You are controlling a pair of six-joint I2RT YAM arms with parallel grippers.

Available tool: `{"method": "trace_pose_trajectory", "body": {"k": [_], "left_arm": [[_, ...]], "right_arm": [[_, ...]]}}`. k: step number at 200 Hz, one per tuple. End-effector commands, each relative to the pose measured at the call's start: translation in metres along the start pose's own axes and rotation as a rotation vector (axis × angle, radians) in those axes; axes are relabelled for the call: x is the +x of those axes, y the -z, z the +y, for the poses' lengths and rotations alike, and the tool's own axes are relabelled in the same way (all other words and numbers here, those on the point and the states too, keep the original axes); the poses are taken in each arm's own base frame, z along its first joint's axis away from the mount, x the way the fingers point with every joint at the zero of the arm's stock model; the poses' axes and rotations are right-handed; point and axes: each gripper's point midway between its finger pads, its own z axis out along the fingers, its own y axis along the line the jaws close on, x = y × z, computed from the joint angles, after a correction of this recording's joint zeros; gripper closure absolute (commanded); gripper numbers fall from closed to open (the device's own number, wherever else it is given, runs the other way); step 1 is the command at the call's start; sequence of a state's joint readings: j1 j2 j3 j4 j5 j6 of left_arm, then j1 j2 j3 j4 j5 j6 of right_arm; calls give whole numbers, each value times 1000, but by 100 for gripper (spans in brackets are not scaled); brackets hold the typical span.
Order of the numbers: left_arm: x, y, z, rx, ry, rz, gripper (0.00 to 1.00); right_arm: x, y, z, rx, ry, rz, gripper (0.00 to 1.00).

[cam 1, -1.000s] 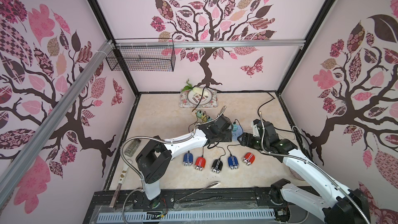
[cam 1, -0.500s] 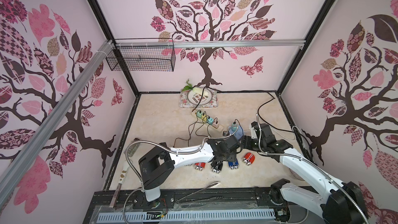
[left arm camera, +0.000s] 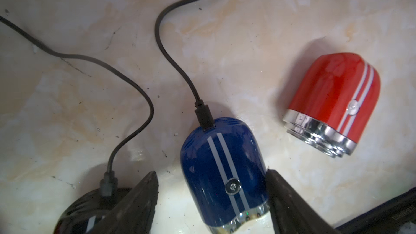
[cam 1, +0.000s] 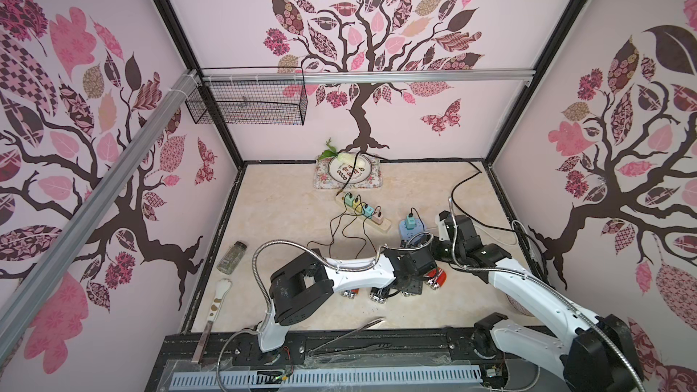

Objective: Unplug the electric shaver
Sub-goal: Pick up the electric shaver from the center of the board.

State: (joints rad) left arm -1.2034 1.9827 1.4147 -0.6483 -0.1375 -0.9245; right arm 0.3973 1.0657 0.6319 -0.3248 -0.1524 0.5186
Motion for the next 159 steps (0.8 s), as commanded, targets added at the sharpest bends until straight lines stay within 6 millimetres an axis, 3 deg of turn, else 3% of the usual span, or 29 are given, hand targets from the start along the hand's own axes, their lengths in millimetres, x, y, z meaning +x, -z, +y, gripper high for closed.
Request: {"method": "trace_pose_trajectory", "body": {"k": [1,91,159], "left_arm": [[-5,2,-11,-11,-18,-17,24],[3,-6,-20,-38,-94,23,29],[15,-7,-4,-138,-192,50,33]], "right_arm": [[0,-1,3,-15,11,-3,26],[5,4,3,-31,1,-5,26],[9,14,2,-34,-4,-7,27]]}}
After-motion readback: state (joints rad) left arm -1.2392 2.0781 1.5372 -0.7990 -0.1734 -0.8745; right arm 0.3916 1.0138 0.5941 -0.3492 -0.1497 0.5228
